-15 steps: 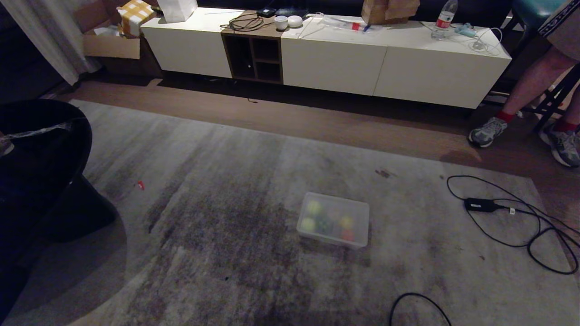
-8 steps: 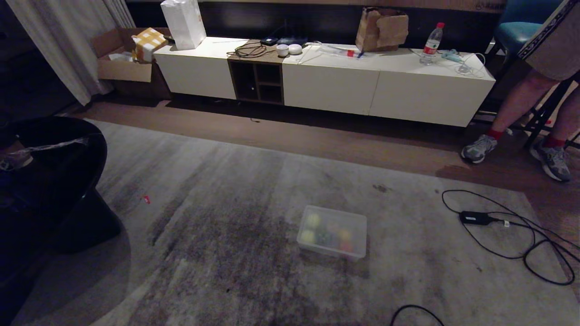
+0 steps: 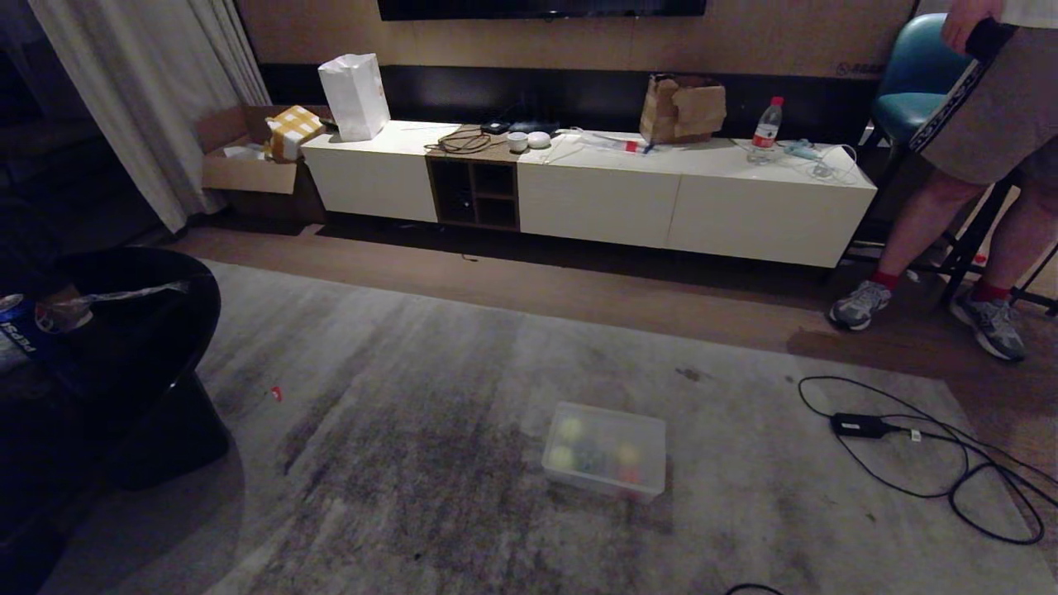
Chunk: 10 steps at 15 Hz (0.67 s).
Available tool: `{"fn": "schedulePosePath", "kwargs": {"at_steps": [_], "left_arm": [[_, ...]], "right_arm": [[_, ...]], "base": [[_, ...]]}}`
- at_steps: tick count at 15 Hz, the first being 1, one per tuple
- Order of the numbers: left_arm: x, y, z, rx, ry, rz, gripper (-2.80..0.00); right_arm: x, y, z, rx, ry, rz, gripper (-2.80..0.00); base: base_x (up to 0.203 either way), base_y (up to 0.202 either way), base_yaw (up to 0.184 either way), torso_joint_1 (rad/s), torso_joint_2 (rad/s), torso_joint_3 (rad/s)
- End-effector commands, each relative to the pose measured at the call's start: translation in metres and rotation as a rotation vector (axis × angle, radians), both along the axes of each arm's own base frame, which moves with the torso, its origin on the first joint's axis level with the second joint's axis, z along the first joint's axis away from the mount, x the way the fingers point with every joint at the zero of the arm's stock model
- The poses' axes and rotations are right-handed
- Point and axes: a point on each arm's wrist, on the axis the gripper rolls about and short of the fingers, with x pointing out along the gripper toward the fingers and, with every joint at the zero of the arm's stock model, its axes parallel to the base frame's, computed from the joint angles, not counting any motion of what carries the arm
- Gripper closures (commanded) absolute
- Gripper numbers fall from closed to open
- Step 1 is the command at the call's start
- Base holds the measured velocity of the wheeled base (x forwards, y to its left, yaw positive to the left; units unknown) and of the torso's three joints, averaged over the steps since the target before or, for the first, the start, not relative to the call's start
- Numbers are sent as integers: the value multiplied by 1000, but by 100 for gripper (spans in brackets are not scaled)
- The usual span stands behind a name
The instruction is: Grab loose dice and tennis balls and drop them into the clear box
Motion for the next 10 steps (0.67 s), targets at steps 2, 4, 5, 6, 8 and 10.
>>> {"fn": "schedulePosePath", "kwargs": {"at_steps": [2, 4, 5, 6, 8, 10], "left_arm": [[0, 0, 0, 0, 2, 1, 0], [0, 0, 0, 0, 2, 1, 0], [0, 0, 0, 0, 2, 1, 0], [0, 0, 0, 1, 2, 1, 0], [0, 0, -1, 3, 4, 1, 0], [0, 0, -1, 3, 4, 1, 0]], "right_arm": [[0, 0, 0, 0, 2, 0, 0], [0, 0, 0, -1, 2, -1, 0], [0, 0, 0, -1, 2, -1, 0], [0, 0, 0, -3, 2, 1, 0], [0, 0, 0, -3, 2, 1, 0], [0, 0, 0, -3, 2, -1, 0]], "base": [[0, 0, 0, 2, 4, 200], [0, 0, 0, 4, 7, 200], [0, 0, 0, 2, -2, 119], [0, 0, 0, 6, -1, 42], [0, 0, 0, 1, 1, 23], [0, 0, 0, 0, 0, 0]]}}
